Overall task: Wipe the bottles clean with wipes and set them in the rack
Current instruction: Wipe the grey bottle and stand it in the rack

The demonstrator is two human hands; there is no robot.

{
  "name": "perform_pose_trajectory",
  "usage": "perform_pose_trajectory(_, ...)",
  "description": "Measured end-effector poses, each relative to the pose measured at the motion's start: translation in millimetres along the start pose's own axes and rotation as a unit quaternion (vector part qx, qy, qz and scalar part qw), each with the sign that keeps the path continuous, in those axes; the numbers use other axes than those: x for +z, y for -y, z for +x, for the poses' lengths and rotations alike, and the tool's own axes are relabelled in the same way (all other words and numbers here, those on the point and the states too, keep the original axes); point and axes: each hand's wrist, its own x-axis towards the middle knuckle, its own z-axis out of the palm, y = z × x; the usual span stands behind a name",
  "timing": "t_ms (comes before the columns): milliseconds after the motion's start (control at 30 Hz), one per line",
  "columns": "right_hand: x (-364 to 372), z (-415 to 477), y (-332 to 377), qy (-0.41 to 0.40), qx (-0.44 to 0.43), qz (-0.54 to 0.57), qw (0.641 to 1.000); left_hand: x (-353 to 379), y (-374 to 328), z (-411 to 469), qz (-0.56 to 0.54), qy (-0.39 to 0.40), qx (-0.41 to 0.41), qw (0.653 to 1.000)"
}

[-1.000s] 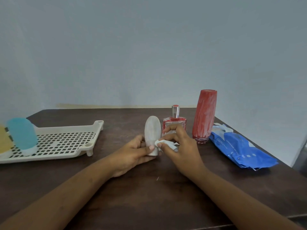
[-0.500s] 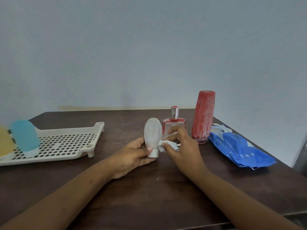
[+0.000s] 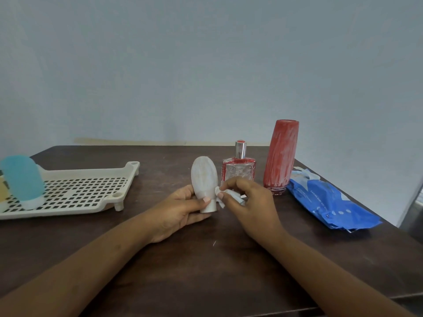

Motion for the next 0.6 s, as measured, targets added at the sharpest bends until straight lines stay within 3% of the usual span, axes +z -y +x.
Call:
perform_pose_trajectory(200, -0.8, -2.9, 3.3, 0.002, -0.041, 0.003, 0.999, 1.2, -0.2, -1.3, 0.02, 0.017, 0.007, 1.0)
perform_pose_trajectory(467, 0.1, 0.3, -0.4, -0.009, -0.009, -0.011, 1.0, 2.5, -0.7, -1.4, 0.034, 0.019, 0.008, 0.999)
perform_pose_trajectory(600, 1.4, -0.8, 1.9, -0.015, -0.055, -0.031, 0.998, 2.8, 0.9, -0.7, 0.042, 0.011, 0.008, 0.999)
